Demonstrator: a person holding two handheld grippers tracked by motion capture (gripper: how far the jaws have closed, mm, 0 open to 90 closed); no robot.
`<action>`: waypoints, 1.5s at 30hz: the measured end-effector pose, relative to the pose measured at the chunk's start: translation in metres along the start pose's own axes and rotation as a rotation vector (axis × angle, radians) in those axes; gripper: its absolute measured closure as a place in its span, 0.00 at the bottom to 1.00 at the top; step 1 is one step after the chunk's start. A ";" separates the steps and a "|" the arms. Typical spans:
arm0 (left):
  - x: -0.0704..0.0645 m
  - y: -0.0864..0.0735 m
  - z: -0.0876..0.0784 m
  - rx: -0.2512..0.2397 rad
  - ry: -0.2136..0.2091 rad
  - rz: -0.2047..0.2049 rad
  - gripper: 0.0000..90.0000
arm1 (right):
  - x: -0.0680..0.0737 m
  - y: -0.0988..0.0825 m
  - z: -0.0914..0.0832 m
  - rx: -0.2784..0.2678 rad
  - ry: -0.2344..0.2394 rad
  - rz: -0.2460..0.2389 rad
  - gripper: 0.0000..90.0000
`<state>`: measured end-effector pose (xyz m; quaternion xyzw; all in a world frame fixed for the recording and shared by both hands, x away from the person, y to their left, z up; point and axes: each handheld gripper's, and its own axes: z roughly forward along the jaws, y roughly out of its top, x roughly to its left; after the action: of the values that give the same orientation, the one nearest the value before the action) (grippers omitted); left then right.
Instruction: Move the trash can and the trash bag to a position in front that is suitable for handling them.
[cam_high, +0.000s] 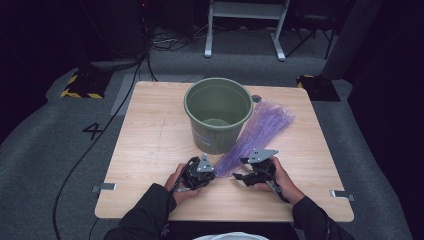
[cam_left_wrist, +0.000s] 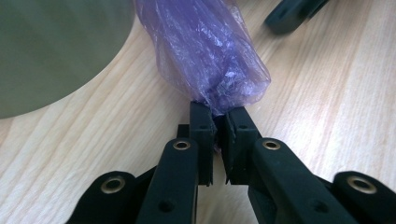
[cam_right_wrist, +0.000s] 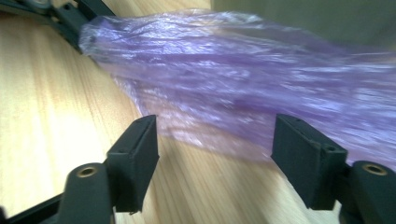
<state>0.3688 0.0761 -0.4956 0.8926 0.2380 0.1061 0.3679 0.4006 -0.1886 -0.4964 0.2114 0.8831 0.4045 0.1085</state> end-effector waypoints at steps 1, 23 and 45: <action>0.002 -0.001 -0.001 0.001 -0.006 0.007 0.93 | -0.005 -0.001 -0.011 -0.031 -0.014 0.004 0.33; 0.037 -0.026 -0.028 0.023 -0.059 0.004 0.90 | -0.081 -0.010 -0.007 -0.007 -0.188 0.120 0.43; 0.059 -0.029 -0.027 -0.007 0.071 -0.075 0.84 | -0.045 -0.022 -0.051 0.012 -0.067 0.044 0.32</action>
<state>0.4002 0.1404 -0.4965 0.8773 0.2841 0.1248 0.3662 0.4161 -0.2566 -0.4789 0.2448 0.8765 0.3942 0.1279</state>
